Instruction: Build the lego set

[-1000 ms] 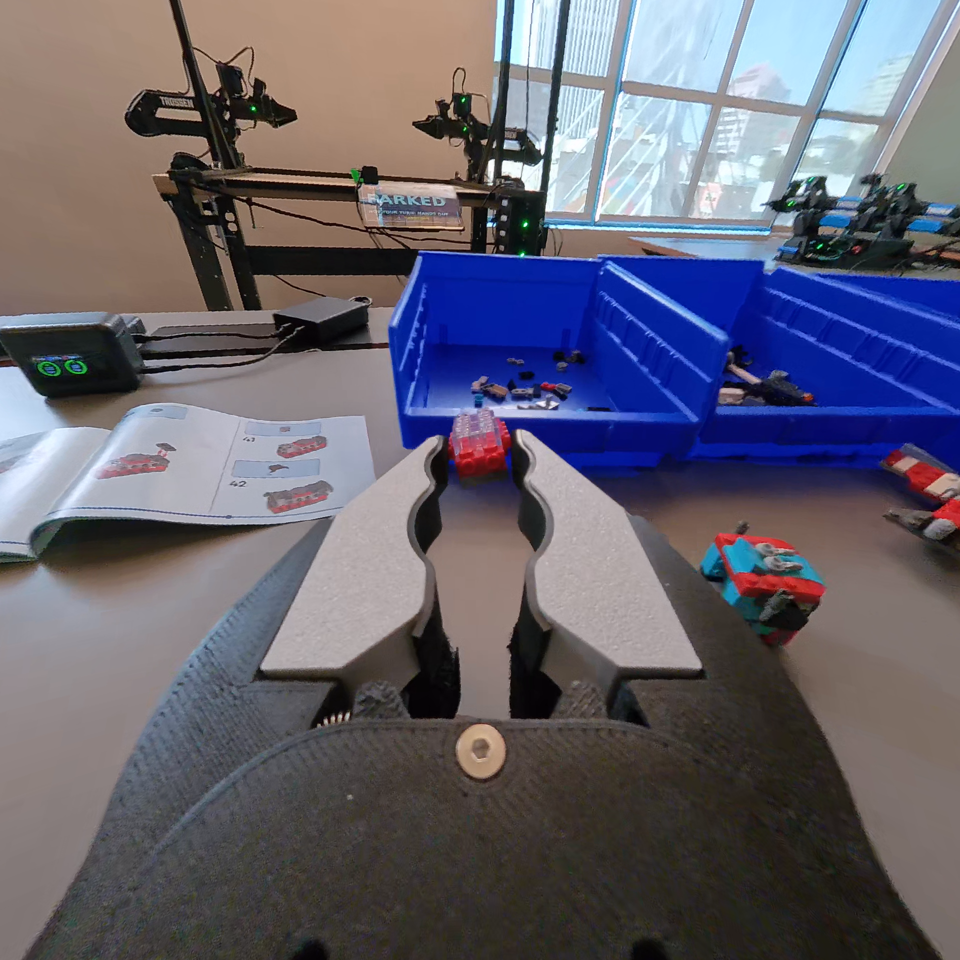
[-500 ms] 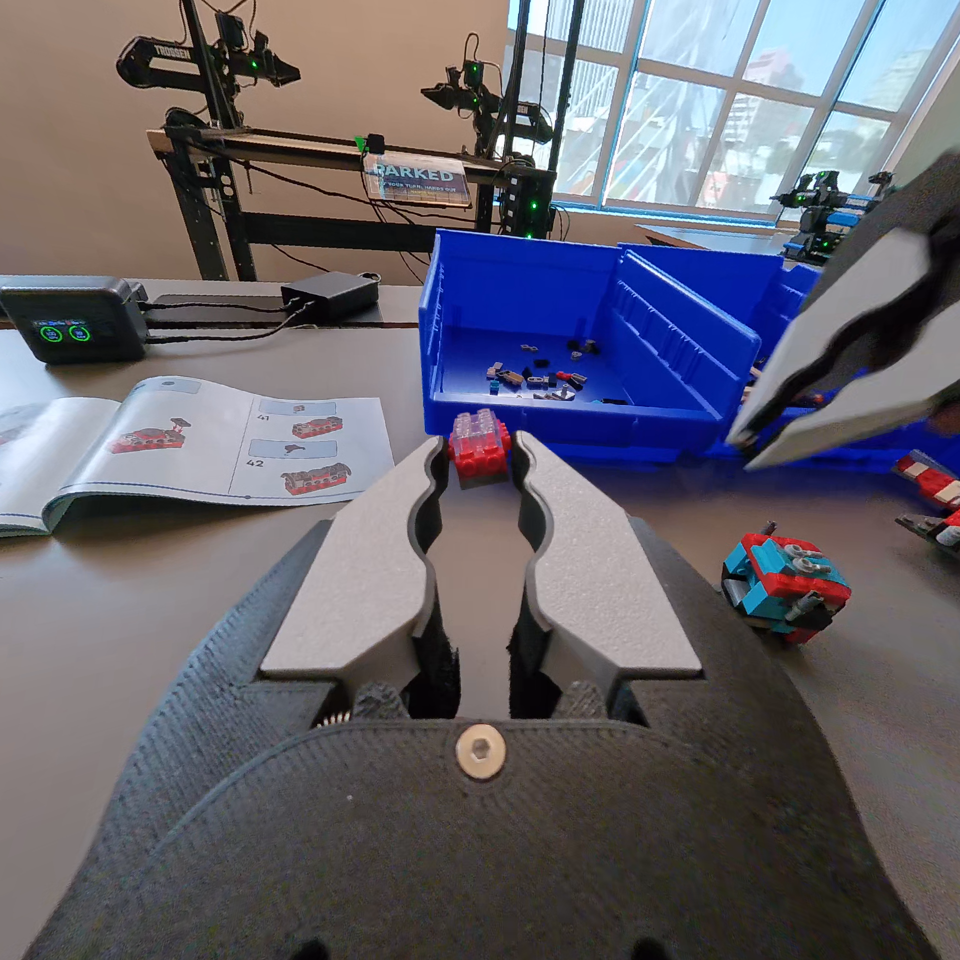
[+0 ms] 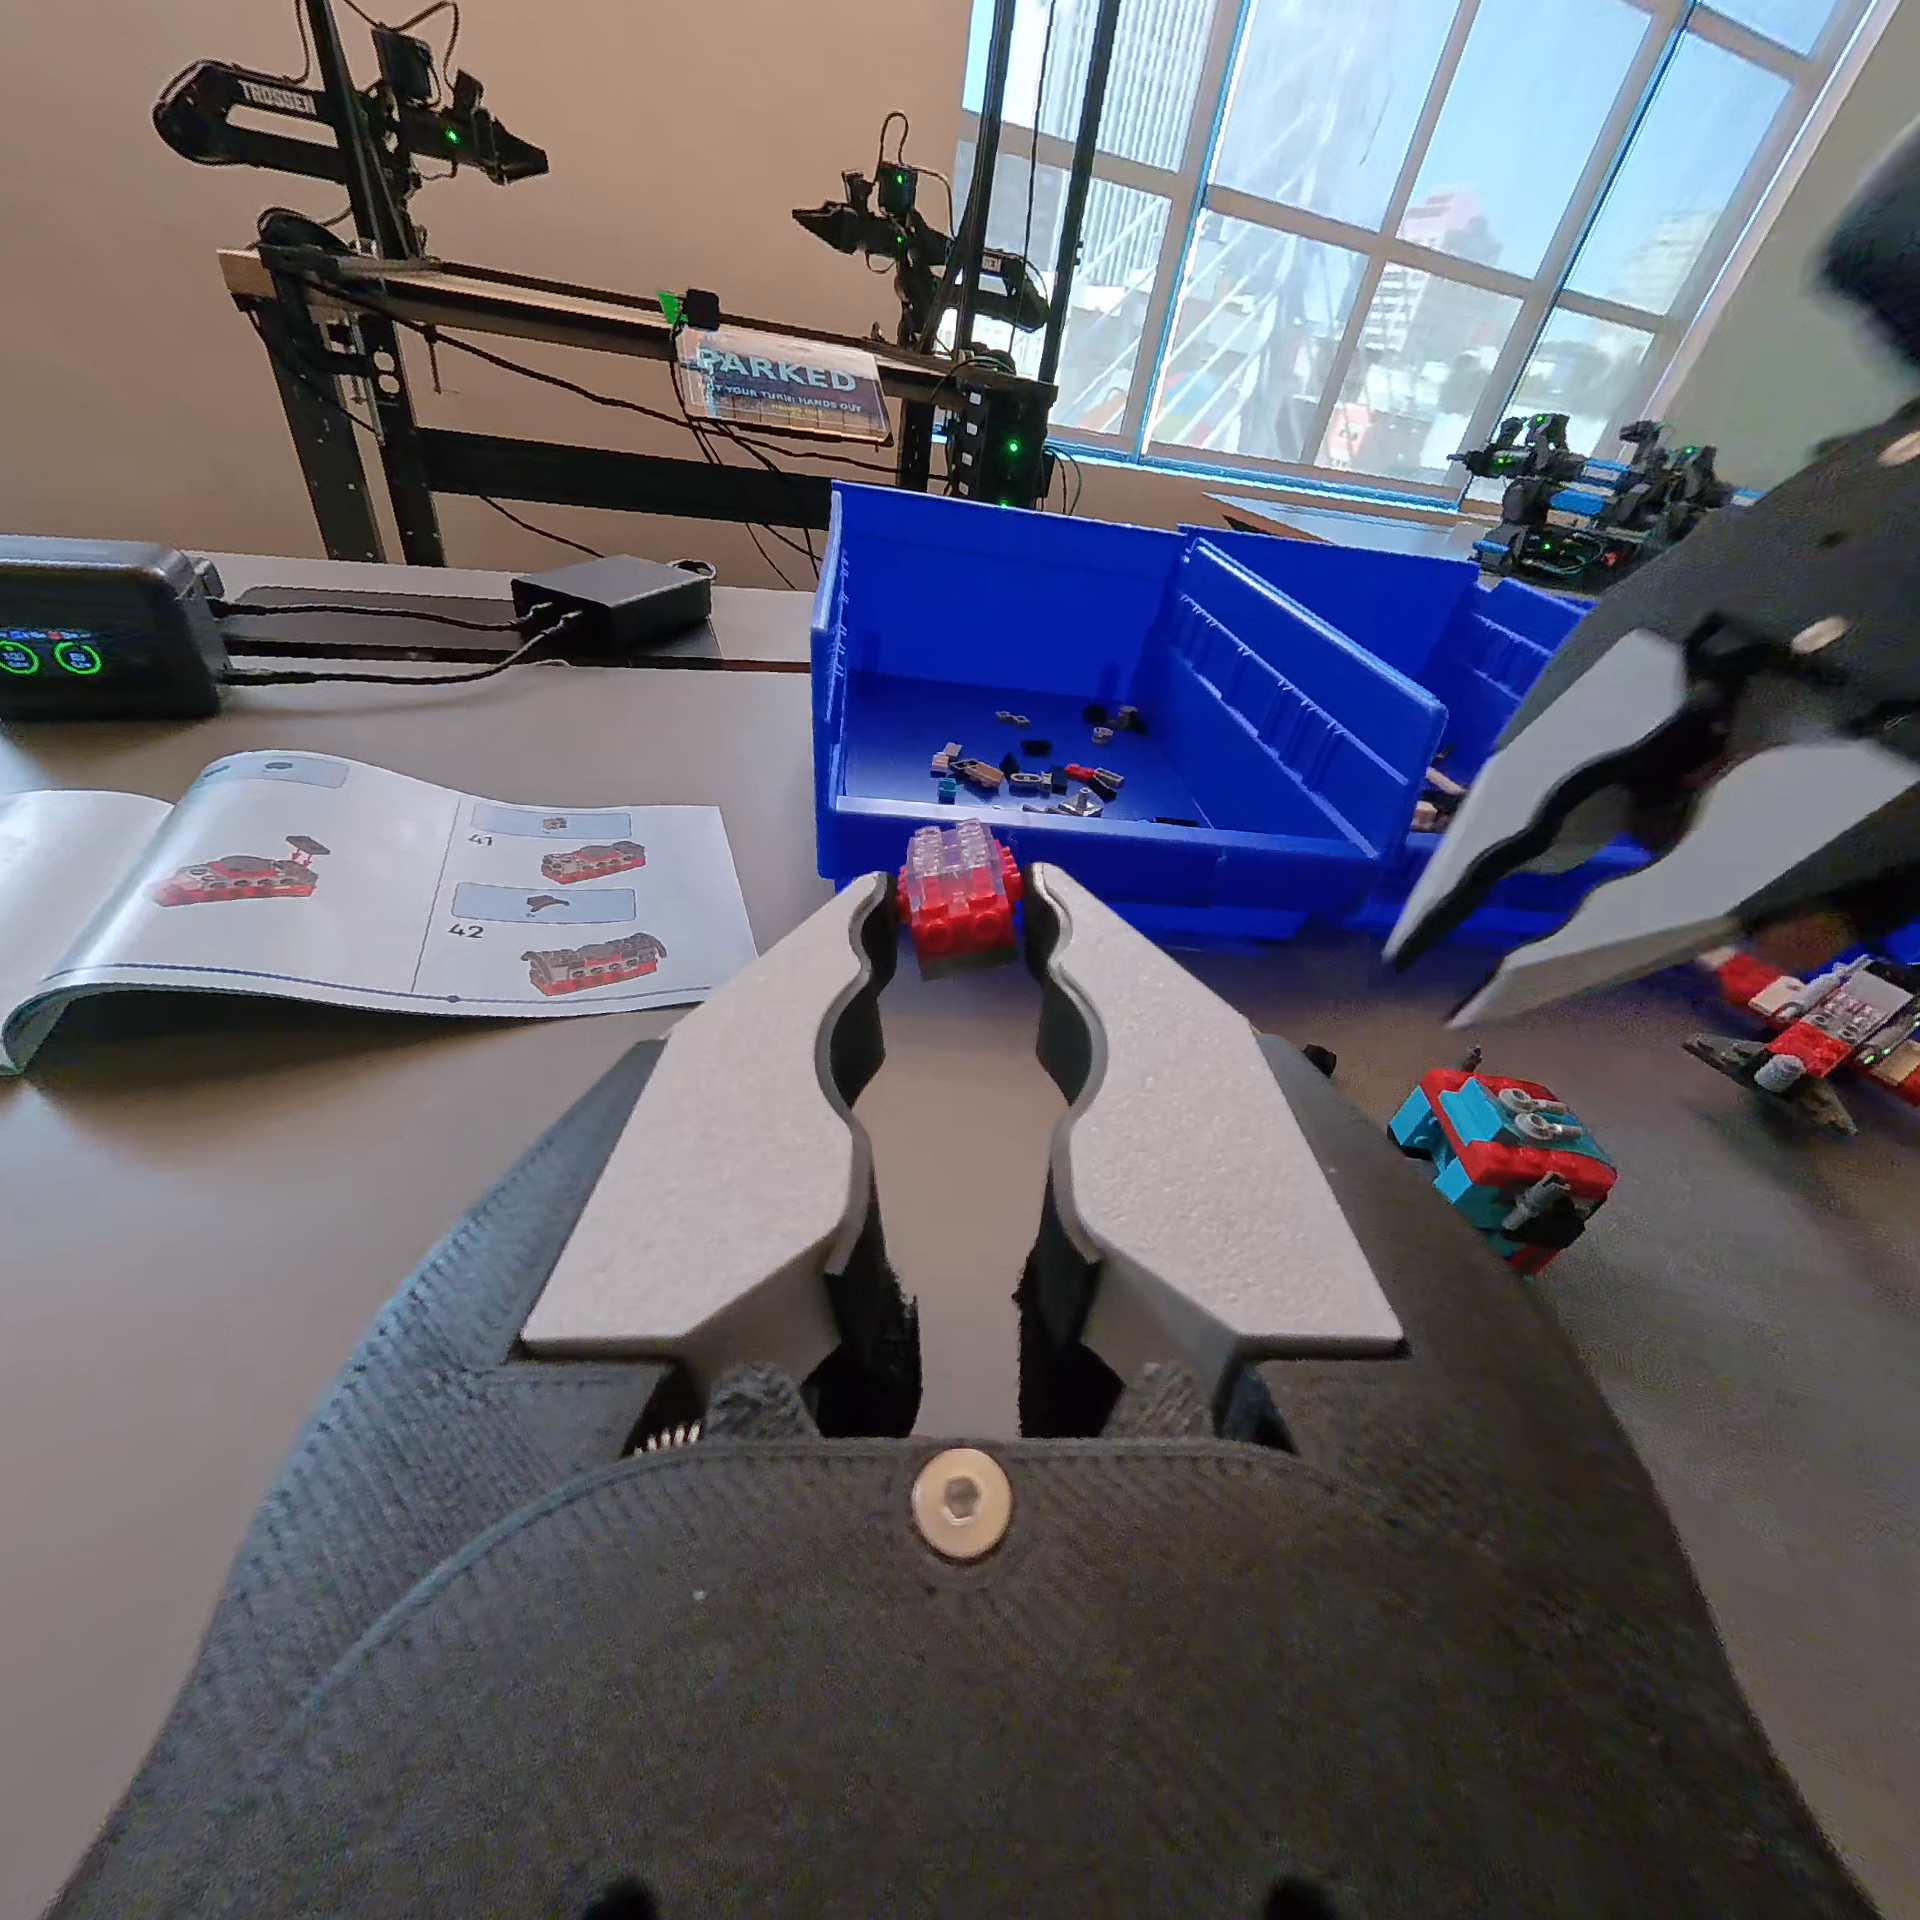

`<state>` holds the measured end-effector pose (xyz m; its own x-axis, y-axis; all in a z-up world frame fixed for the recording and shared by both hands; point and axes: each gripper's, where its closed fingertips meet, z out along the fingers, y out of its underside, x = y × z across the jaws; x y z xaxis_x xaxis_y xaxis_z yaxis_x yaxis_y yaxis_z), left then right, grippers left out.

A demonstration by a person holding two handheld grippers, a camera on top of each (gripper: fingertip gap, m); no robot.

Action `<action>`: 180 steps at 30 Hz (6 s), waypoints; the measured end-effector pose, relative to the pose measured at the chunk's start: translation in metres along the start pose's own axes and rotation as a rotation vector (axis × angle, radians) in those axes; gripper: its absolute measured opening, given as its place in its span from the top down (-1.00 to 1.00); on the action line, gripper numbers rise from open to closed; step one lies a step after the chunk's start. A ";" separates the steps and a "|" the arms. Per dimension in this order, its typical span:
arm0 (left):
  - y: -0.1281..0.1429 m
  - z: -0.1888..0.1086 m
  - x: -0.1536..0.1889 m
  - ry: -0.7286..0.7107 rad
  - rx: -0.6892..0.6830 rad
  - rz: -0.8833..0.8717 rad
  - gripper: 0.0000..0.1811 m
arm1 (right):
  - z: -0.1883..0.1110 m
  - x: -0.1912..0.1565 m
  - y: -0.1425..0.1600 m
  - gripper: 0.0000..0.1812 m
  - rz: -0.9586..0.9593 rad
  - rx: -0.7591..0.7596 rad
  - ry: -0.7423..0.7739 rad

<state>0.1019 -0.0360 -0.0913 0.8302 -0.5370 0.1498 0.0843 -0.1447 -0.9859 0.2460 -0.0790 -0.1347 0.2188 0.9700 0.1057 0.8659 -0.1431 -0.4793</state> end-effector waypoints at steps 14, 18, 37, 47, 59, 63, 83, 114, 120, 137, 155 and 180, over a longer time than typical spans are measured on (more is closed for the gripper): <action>0.003 0.002 0.000 0.001 -0.022 -0.002 0.74 | -0.247 0.036 0.338 0.77 0.381 -0.558 0.152; 0.006 0.005 -0.001 -0.001 -0.050 -0.005 0.74 | -0.229 0.026 0.394 0.78 0.360 -0.749 0.062; 0.010 0.002 0.001 -0.004 -0.070 -0.012 0.74 | -0.187 0.046 0.446 0.70 0.326 -1.006 -0.054; 0.008 0.001 0.002 0.003 -0.055 -0.015 0.74 | -0.185 0.047 0.454 0.86 0.288 -1.119 -0.054; 0.007 0.000 0.004 0.019 -0.042 -0.013 0.74 | -0.207 0.057 0.396 0.86 0.374 -0.796 0.067; 0.006 -0.001 0.005 0.023 -0.036 -0.007 0.74 | -0.217 0.050 0.320 0.86 0.350 -0.492 0.115; 0.006 -0.027 0.016 0.012 -0.006 0.000 0.74 | 0.018 -0.005 -0.048 0.86 -0.049 -0.093 -0.014; 0.003 -0.053 0.006 -0.008 0.029 -0.085 0.74 | 0.031 0.007 0.027 0.72 -0.242 -0.377 0.003; 0.004 -0.059 0.008 -0.025 0.030 -0.078 0.74 | 0.039 0.013 0.027 0.72 -0.230 -0.398 -0.030; 0.003 -0.063 0.011 0.009 0.034 -0.114 0.74 | 0.055 0.010 0.022 0.88 -0.244 -0.420 -0.104; -0.004 -0.088 -0.019 -0.085 0.121 -0.219 0.74 | 0.097 0.002 -0.056 0.88 -0.328 -0.348 -0.088; 0.021 -0.085 -0.031 -0.048 -0.075 -0.275 0.74 | 0.044 -0.047 -0.126 0.69 -0.306 0.072 -0.084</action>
<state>0.0310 -0.0926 -0.1099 0.8071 -0.4290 0.4055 0.2704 -0.3420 -0.9000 0.1064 -0.0977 -0.1175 -0.0866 0.9792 0.1837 0.8512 0.1686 -0.4971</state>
